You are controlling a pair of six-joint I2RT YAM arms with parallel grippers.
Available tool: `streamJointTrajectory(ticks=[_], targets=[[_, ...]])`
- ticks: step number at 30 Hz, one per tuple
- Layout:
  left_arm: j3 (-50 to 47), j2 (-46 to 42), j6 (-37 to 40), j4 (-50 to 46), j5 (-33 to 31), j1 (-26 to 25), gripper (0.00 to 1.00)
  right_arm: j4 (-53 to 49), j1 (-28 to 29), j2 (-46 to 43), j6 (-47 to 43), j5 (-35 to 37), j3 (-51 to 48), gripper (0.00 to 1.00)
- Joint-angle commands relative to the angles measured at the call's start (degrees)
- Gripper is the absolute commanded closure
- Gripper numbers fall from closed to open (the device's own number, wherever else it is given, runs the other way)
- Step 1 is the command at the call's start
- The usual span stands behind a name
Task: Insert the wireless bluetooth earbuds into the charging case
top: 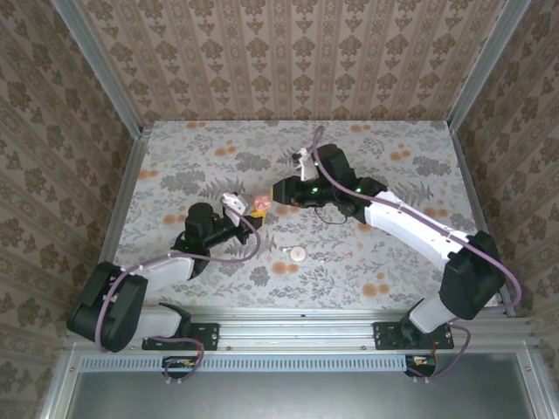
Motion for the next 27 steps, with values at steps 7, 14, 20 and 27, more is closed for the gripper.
streamJointTrajectory(ticks=[7, 14, 20, 27], targets=[[-0.38, 4.71, -0.98, 6.55, -0.62, -2.61, 0.88, -23.57, -6.23, -5.11, -1.95, 0.55, -3.71, 0.64], [-1.23, 2.35, 1.27, 3.50, -3.49, -3.14, 0.88, -28.03, -8.26, -6.39, 4.56, 0.23, -10.71, 0.63], [-2.20, -0.30, 3.42, 0.23, -5.59, -3.14, 0.88, -31.85, -11.32, -6.39, 15.77, 2.91, -17.09, 0.58], [-1.98, -3.90, 6.23, -5.09, -8.11, -3.06, 0.88, -26.82, -12.36, -12.21, 36.73, 9.54, -23.53, 0.55]])
